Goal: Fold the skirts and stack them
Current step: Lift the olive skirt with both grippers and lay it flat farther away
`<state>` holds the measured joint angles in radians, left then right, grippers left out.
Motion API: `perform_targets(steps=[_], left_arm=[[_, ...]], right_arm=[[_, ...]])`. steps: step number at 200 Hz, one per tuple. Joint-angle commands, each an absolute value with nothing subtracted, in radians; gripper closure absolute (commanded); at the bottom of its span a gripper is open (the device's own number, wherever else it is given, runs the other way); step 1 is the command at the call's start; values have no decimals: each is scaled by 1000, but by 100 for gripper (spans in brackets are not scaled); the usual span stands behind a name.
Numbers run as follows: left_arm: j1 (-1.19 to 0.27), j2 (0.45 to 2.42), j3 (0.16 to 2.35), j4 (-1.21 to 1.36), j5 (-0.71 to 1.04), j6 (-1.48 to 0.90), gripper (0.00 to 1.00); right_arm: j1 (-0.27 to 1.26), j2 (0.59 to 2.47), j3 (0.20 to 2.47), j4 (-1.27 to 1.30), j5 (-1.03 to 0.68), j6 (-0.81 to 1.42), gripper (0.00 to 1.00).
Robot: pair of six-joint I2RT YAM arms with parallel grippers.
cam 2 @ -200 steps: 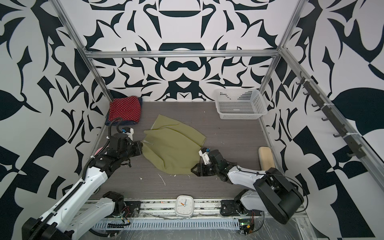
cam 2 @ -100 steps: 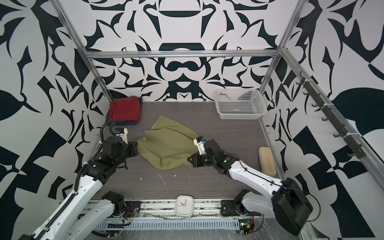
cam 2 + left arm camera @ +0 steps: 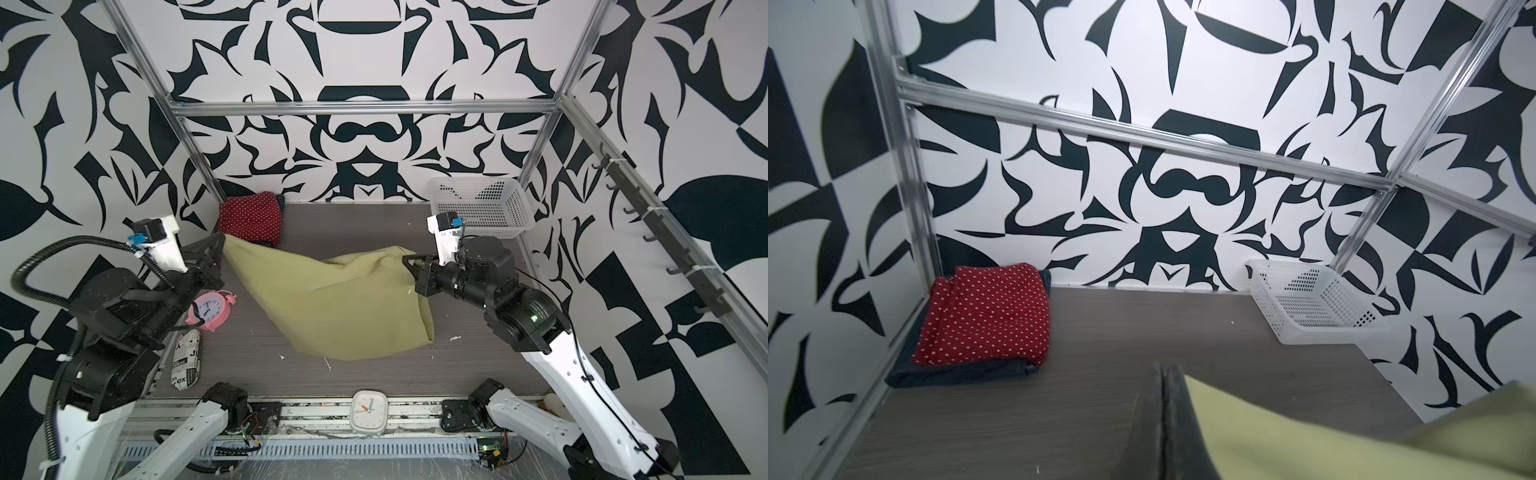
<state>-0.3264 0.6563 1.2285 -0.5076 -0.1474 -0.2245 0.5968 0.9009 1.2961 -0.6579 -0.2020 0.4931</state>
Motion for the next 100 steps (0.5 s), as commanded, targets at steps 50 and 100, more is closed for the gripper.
perform_targets(steps=[50,100], left_arm=[[-322,646,1174,-567,-196,-194,100],[-322,755,1039,-388,-232,-158,100]], right_arm=[[596,824,1184,-704,-148,534,100],[592,940,1122,-574,-119,546,100]])
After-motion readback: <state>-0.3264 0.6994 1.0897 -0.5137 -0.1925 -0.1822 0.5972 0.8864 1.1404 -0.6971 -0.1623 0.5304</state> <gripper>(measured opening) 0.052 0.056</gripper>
